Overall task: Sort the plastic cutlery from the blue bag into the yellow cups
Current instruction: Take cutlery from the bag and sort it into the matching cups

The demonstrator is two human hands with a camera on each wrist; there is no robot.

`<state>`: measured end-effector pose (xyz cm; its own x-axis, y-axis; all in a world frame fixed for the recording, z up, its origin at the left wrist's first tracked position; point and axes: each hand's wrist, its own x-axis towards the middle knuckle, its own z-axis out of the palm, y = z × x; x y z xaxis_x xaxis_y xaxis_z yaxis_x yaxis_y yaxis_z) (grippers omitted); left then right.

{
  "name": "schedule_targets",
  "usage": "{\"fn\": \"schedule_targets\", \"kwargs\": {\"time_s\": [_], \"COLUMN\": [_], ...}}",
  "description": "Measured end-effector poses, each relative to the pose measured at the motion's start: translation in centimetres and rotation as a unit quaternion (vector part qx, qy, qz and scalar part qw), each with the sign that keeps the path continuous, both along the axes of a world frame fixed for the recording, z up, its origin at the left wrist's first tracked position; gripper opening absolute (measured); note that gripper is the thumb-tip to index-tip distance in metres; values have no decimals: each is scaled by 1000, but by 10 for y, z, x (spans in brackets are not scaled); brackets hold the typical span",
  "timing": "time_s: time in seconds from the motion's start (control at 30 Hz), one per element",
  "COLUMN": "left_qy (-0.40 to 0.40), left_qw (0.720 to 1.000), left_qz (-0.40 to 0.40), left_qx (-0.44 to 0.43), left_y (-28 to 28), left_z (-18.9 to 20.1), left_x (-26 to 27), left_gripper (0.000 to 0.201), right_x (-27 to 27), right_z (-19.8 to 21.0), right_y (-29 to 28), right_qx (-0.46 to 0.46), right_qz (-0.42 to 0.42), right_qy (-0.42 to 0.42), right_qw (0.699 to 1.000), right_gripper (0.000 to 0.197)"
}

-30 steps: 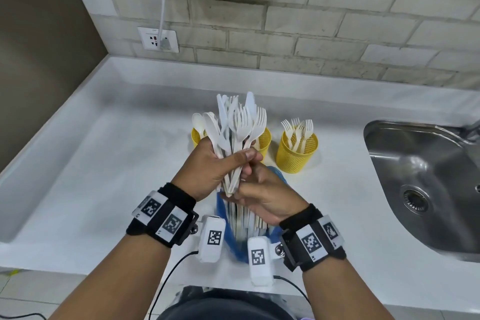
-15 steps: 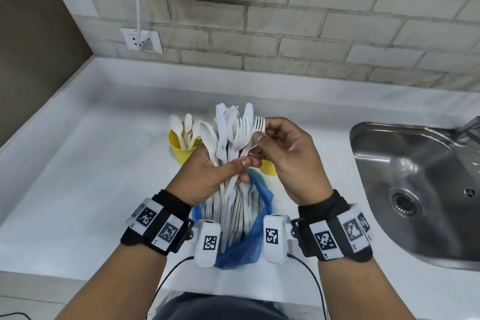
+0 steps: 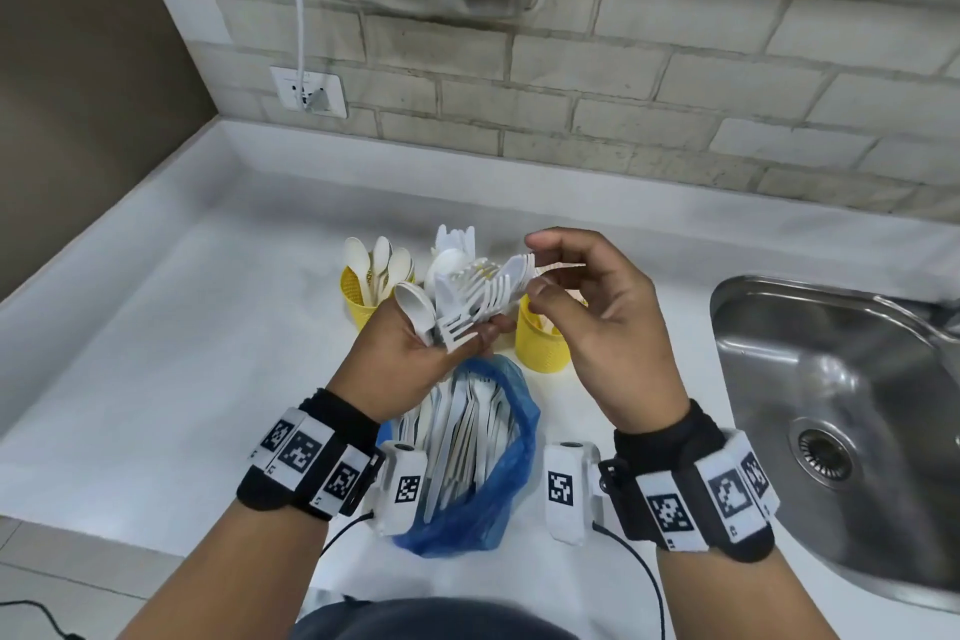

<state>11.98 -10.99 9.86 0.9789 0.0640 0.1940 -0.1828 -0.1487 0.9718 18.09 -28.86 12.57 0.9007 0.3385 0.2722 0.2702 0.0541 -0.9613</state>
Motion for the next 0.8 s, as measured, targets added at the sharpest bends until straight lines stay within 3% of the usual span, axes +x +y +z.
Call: {"fn": "schedule_targets", "kwargs": {"time_s": [0.13, 0.33, 0.5, 0.8], "left_qy": [-12, -28, -23, -10], "left_qw": [1000, 999, 999, 999], "left_qz": [6, 18, 12, 0], "left_qx": [-9, 1, 17, -30], "left_y": [8, 14, 13, 9], "left_z": [5, 7, 3, 4], "left_x": [5, 15, 17, 17], "left_gripper": [17, 22, 17, 30], "right_x": [6, 13, 19, 22], "right_z": [9, 5, -4, -5], "right_y": [5, 12, 9, 4], "right_qx": [-4, 2, -20, 23], "right_qz": [21, 43, 58, 88], "right_qy": [-52, 17, 8, 5], "right_qw": [998, 999, 998, 996], "right_gripper": [31, 36, 16, 16]}}
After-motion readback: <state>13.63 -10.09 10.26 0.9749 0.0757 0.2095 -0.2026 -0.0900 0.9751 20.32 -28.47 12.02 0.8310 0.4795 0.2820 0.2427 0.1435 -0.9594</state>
